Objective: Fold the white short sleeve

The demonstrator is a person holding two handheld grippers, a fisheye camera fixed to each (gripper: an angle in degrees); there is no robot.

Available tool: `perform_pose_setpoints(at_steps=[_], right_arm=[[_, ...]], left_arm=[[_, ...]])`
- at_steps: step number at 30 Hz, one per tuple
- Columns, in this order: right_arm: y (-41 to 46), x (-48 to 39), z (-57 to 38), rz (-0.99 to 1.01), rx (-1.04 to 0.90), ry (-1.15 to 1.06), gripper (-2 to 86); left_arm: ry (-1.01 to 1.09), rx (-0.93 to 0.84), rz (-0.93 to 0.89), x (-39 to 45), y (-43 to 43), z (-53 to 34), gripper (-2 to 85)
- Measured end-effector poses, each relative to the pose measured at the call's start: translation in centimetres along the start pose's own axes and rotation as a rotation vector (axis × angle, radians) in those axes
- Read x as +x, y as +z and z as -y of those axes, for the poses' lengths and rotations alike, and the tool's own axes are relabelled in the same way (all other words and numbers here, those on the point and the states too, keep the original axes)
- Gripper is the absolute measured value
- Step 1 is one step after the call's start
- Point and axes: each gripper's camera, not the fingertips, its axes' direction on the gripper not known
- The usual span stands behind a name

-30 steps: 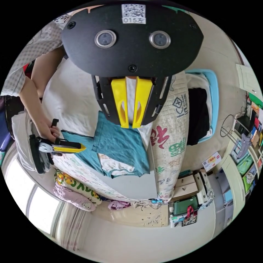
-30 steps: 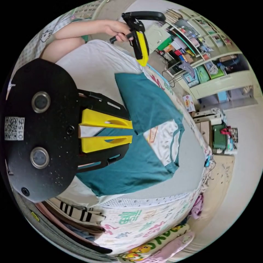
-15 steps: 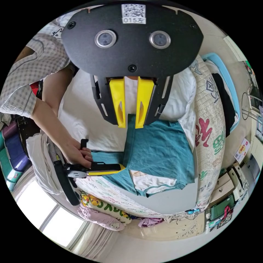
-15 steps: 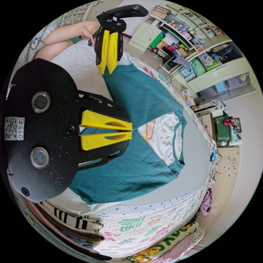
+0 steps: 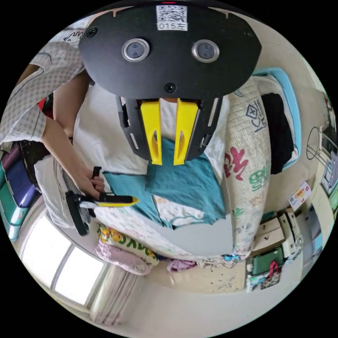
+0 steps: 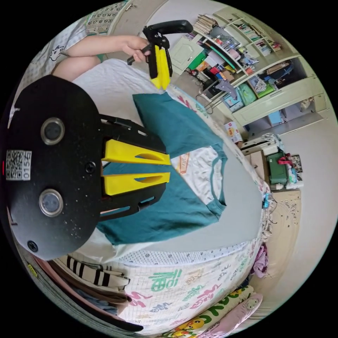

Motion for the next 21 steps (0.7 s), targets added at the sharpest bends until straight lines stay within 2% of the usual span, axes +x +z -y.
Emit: perform_pose_setpoints(at_steps=[3, 5, 8, 12, 16, 21], right_arm=[[-2.6, 2.4, 1.4, -0.02, 0.066, -0.02, 5.4], [-2.8, 4.0, 2.9, -0.056, 0.05, -0.014, 6.7], [-1.8, 6.4, 5.8, -0.092, 0.022, 0.014, 8.4], [1.1, 8.8, 10.0, -0.068, 0.005, 0.039, 10.7], [3.9, 10.1, 13.3, -0.052, -0.018, 0.076, 11.4], [8.5, 9.4, 16.7, -0.13, -0.163, -0.002, 12.8]], left_arm=[[-0.16, 0.127, 0.043, -3.4, -1.9, 0.4, 6.5], [-0.188, 0.154, 0.053, -4.7, -1.5, 1.4, 7.6], [-0.151, 0.042, 0.122, -6.0, 1.1, 5.2, 8.5], [-0.112, -0.041, 0.117, -7.8, 6.0, 10.5, 9.9], [-0.18, -0.12, 0.13, -10.4, 10.7, 13.9, 11.6], [-0.203, -0.156, 0.094, -12.2, 14.6, 16.3, 11.6]])
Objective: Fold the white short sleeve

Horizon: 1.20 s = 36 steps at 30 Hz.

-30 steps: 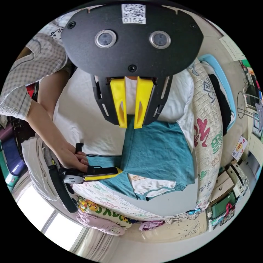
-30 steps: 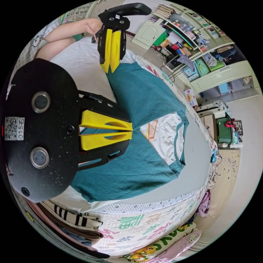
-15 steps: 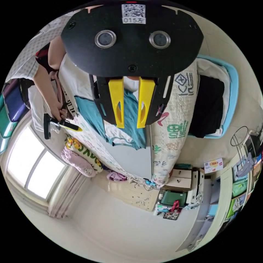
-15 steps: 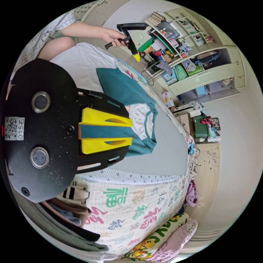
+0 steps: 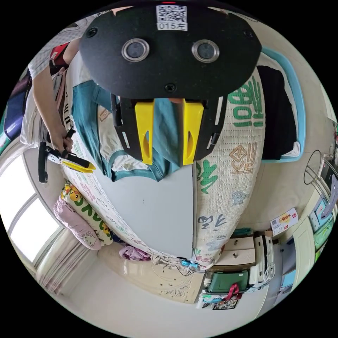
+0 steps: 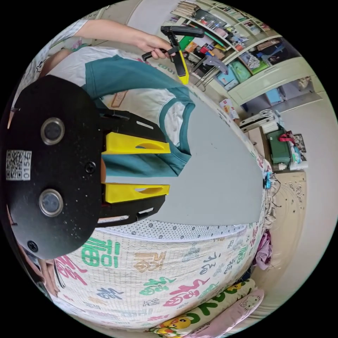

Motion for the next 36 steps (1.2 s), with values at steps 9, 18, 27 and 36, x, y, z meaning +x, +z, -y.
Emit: perform_pose_setpoints(at_steps=[9, 18, 27, 36], right_arm=[[0.9, 0.0, 0.5, 0.019, -0.03, 0.04, 1.6], [-8.8, -2.0, -4.3, 0.074, 0.149, -0.032, -0.9], [-26.1, -10.7, -23.6, 0.068, 0.189, -0.45, -1.0], [-20.2, -16.9, -37.3, 0.18, -0.458, -0.73, -0.7]], left_arm=[[0.051, -0.041, 0.014, 0.2, 1.4, 0.0, 0.5], [0.114, 0.178, -0.118, 1.3, -7.3, -4.3, -0.6], [0.527, 0.217, -0.274, 7.0, -20.0, -22.2, -0.5], [0.946, -0.331, -0.261, 12.7, -16.0, -38.1, -0.6]])
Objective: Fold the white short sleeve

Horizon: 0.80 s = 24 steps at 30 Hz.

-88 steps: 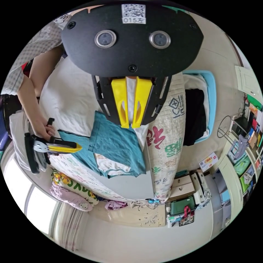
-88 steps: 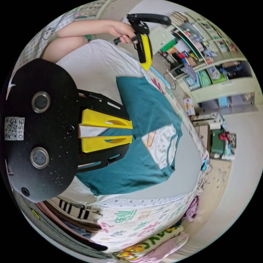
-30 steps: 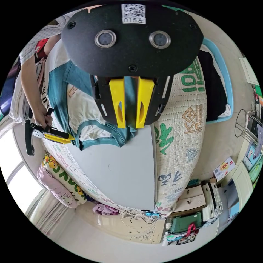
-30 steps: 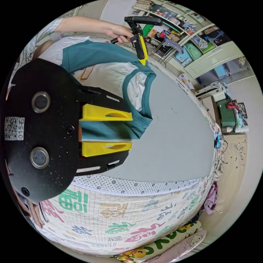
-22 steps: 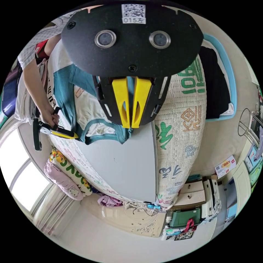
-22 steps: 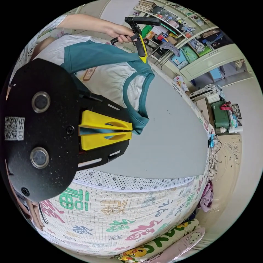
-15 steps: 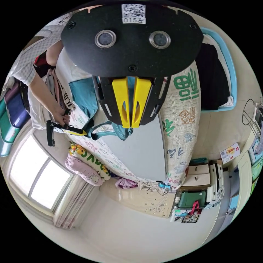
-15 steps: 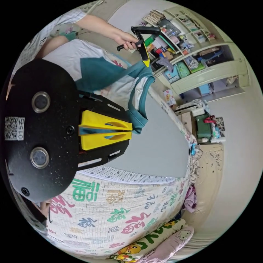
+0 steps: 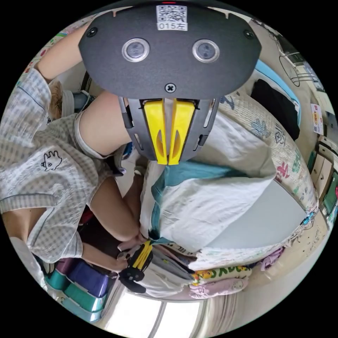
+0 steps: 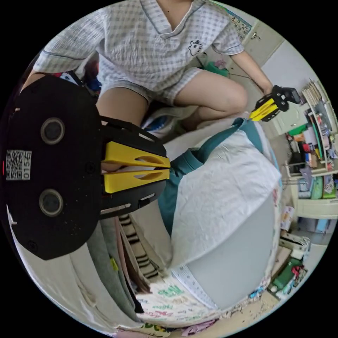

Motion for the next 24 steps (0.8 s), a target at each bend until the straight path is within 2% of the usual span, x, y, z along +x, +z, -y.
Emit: perform_pose_setpoints(at_steps=[5, 10, 13, 15, 17, 21, 24], right_arm=[[1.3, -1.7, -1.0, -0.067, -0.08, 0.036, 3.0], [-0.9, -2.0, -3.6, -0.133, 0.02, 0.138, 5.0], [-3.5, 0.4, -5.1, -0.132, 0.237, 0.318, 5.1], [-4.9, 3.4, -5.8, -0.13, 0.399, 0.5, 5.4], [-5.2, 5.5, -5.7, -0.129, 0.48, 0.608, 6.2], [-4.1, 11.1, -4.5, -0.09, 0.555, 0.811, 9.8], [-2.2, 14.7, -4.2, 0.011, 0.569, 0.909, 11.6]], left_arm=[[-0.022, -0.078, 0.025, 1.8, 0.5, -0.1, -0.5], [-0.105, -0.039, 0.059, 2.4, -1.2, -2.3, -0.2], [-0.278, 0.144, 0.141, 0.7, -3.6, -3.7, 0.5], [-0.501, 0.311, 0.247, -1.6, -5.3, -4.6, 2.9], [-0.675, 0.41, 0.287, -3.8, -5.9, -5.3, 6.2], [-0.995, 0.542, 0.238, -9.1, -5.1, -7.3, 10.8], [-1.136, 0.58, 0.159, -12.3, -3.1, -9.1, 11.3]])
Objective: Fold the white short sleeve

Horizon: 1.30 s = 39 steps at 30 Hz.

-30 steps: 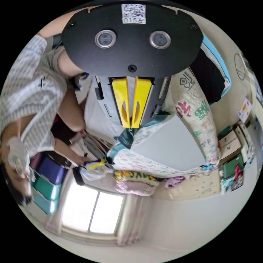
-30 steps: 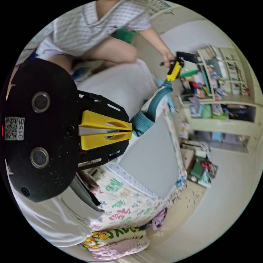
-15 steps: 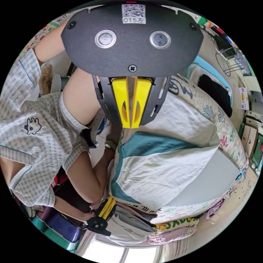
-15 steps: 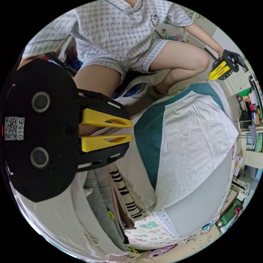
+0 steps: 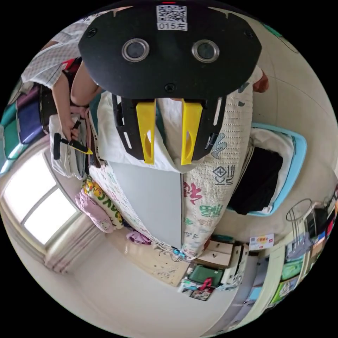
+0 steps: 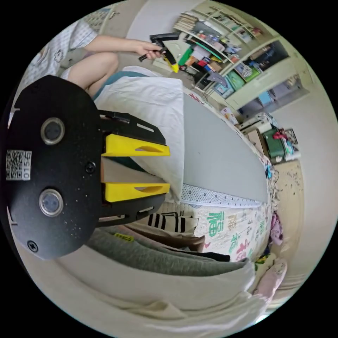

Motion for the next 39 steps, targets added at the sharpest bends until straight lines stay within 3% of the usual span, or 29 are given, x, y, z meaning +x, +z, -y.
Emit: perform_pose_setpoints(at_steps=[4, 8, 13, 18, 25, 31, 35, 37, 39], right_arm=[[2.6, 2.6, 0.8, 0.083, -0.03, 0.069, 12.6], [3.9, 3.8, 1.3, 0.165, -0.032, 0.102, 10.9], [5.1, 3.6, 1.4, 0.083, -0.031, 0.064, 5.2], [4.2, 3.0, 0.2, 0.041, 0.066, 0.055, 0.2], [2.7, -1.0, -1.2, -0.15, 0.275, -0.015, 0.0], [6.2, -1.6, -1.7, -0.266, 0.2, 0.047, 4.0], [4.0, -2.7, -3.9, -0.389, 0.331, 0.105, 5.2], [2.4, -4.7, -5.2, -0.302, 0.391, 0.038, 4.0], [1.7, -9.6, -7.6, -0.054, 0.385, -0.21, 2.6]], left_arm=[[-0.075, -0.025, -0.083, -2.3, 2.3, 0.7, 11.6], [-0.072, -0.11, -0.019, -3.1, 4.8, 2.0, 10.9], [-0.041, -0.131, -0.005, -3.5, 5.1, 2.5, 4.8], [0.038, 0.0, -0.014, -2.7, 3.0, 2.2, 0.4], [0.17, 0.186, 0.056, 0.4, 1.3, 2.0, 0.1], [0.089, 0.099, 0.119, -0.7, 4.3, 2.8, 2.2], [-0.019, 0.09, 0.065, -2.3, 4.9, 3.0, 6.2], [-0.028, 0.09, 0.053, -2.5, 4.9, 3.1, 6.8], [-0.021, 0.053, 0.054, -2.3, 5.4, 3.4, 7.5]])
